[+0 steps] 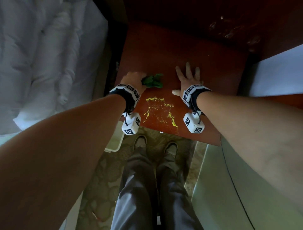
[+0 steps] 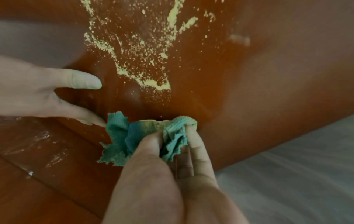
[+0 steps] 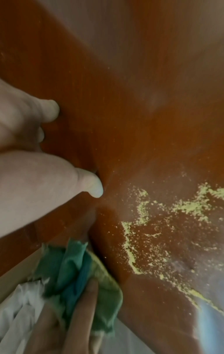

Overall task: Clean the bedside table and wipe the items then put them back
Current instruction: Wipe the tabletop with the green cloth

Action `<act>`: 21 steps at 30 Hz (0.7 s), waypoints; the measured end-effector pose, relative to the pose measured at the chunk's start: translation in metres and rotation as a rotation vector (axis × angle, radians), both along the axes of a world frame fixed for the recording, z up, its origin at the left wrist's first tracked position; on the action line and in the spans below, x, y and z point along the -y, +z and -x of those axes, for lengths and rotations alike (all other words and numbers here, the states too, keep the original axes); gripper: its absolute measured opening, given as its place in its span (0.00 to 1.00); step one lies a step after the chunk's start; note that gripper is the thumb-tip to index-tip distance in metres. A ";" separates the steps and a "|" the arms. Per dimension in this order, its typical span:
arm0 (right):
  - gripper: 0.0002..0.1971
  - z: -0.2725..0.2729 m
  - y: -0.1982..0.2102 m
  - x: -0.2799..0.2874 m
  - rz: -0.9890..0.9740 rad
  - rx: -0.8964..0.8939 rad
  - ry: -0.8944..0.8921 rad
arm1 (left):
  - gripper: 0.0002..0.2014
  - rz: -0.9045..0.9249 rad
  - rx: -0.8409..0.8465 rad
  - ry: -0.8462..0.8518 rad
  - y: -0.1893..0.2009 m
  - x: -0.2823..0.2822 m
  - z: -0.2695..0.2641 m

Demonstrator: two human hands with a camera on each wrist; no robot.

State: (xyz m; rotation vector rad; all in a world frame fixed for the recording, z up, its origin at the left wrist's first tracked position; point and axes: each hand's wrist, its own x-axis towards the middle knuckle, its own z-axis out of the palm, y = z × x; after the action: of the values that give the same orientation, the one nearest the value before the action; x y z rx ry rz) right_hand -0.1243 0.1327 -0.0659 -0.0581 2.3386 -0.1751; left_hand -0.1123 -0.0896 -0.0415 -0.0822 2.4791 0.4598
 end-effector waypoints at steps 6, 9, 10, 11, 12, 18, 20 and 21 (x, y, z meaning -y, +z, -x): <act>0.50 0.001 0.002 0.000 0.010 0.028 -0.013 | 0.11 0.023 0.056 -0.126 -0.006 -0.022 -0.007; 0.50 0.000 0.002 -0.003 0.029 0.029 -0.010 | 0.12 0.019 0.124 -0.177 -0.008 -0.028 -0.026; 0.50 0.000 0.002 -0.003 0.040 0.020 -0.005 | 0.14 0.021 0.144 -0.201 -0.007 -0.031 -0.033; 0.49 -0.001 0.002 -0.004 0.050 0.010 0.002 | 0.15 0.027 0.166 -0.231 -0.007 -0.033 -0.039; 0.49 -0.001 0.003 -0.005 0.059 0.004 0.004 | 0.15 0.031 0.192 -0.264 -0.006 -0.036 -0.043; 0.49 0.000 0.004 -0.004 0.032 0.008 0.018 | 0.19 0.047 0.202 -0.316 0.003 -0.039 -0.042; 0.47 0.001 0.007 -0.002 0.019 0.022 -0.005 | 0.21 0.062 0.178 -0.258 0.010 -0.036 -0.041; 0.42 0.001 0.011 0.000 0.041 0.000 -0.032 | 0.20 0.066 0.169 -0.250 0.013 -0.034 -0.040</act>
State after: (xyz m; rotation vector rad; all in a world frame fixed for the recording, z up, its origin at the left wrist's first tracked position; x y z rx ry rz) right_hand -0.1257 0.1322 -0.0551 -0.0411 2.3370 -0.2390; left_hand -0.0726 -0.0558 -0.0286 0.1548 2.2990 0.2539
